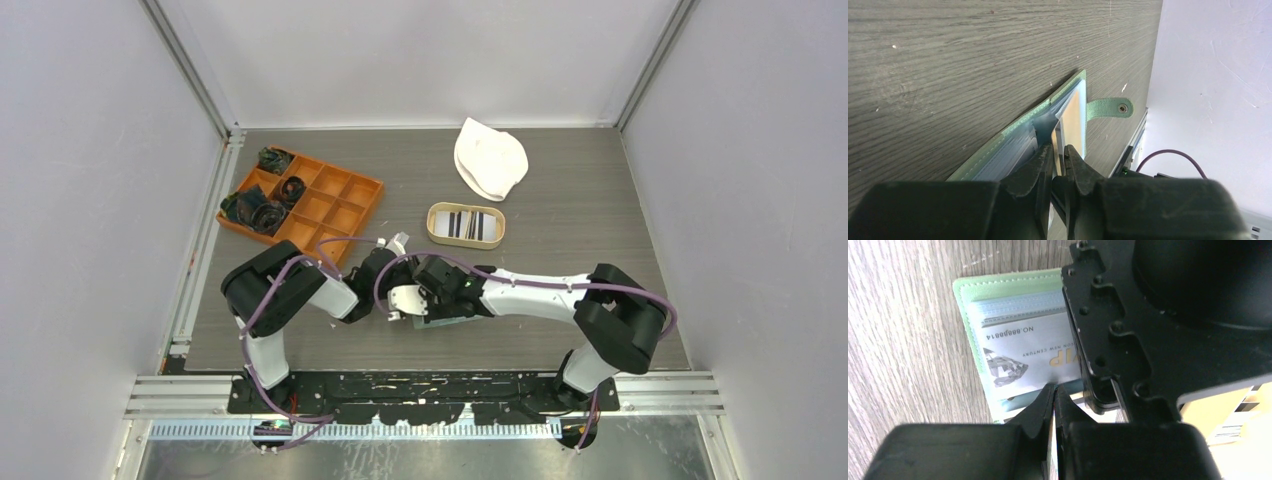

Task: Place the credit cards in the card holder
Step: Insert the credit card into the card holder.

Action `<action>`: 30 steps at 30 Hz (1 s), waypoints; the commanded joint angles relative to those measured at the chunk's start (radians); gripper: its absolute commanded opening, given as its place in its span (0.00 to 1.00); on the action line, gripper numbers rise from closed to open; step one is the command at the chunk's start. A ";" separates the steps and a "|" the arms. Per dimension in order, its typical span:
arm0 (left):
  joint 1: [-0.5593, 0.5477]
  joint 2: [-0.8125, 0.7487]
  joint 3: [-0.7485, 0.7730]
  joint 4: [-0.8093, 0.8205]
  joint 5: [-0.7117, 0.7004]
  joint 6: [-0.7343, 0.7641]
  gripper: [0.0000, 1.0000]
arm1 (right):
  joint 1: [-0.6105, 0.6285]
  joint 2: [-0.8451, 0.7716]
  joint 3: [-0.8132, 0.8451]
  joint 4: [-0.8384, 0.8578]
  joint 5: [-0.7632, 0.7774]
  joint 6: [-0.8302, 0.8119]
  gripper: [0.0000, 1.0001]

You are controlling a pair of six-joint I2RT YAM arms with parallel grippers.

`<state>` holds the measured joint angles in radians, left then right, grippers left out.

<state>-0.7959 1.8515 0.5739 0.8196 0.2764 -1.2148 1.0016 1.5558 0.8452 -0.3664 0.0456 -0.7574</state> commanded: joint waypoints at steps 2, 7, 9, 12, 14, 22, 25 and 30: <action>0.000 -0.013 -0.022 -0.109 0.016 0.059 0.17 | -0.034 -0.002 0.010 0.016 0.062 0.003 0.09; 0.006 -0.044 -0.028 -0.133 0.009 0.071 0.17 | -0.062 -0.012 0.012 0.008 0.055 0.007 0.09; 0.006 -0.066 -0.030 -0.147 0.007 0.077 0.17 | -0.071 -0.015 0.014 0.003 0.050 0.011 0.09; 0.007 -0.102 -0.035 -0.166 0.004 0.090 0.17 | -0.084 -0.029 0.022 -0.012 0.022 0.025 0.09; 0.006 -0.135 -0.041 -0.182 0.001 0.101 0.17 | -0.103 -0.051 0.036 -0.040 -0.049 0.053 0.10; 0.007 -0.334 -0.061 -0.316 -0.034 0.236 0.17 | -0.335 -0.210 0.084 -0.180 -0.536 0.147 0.16; 0.007 -0.429 -0.082 -0.324 -0.033 0.318 0.16 | -0.428 -0.247 0.092 -0.211 -0.668 0.188 0.22; 0.007 -0.586 -0.137 -0.321 -0.086 0.408 0.16 | -0.517 -0.200 0.129 -0.243 -0.787 0.379 0.27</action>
<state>-0.7918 1.3781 0.4774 0.4973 0.2428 -0.9272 0.5236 1.3262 0.9184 -0.5545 -0.5488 -0.5438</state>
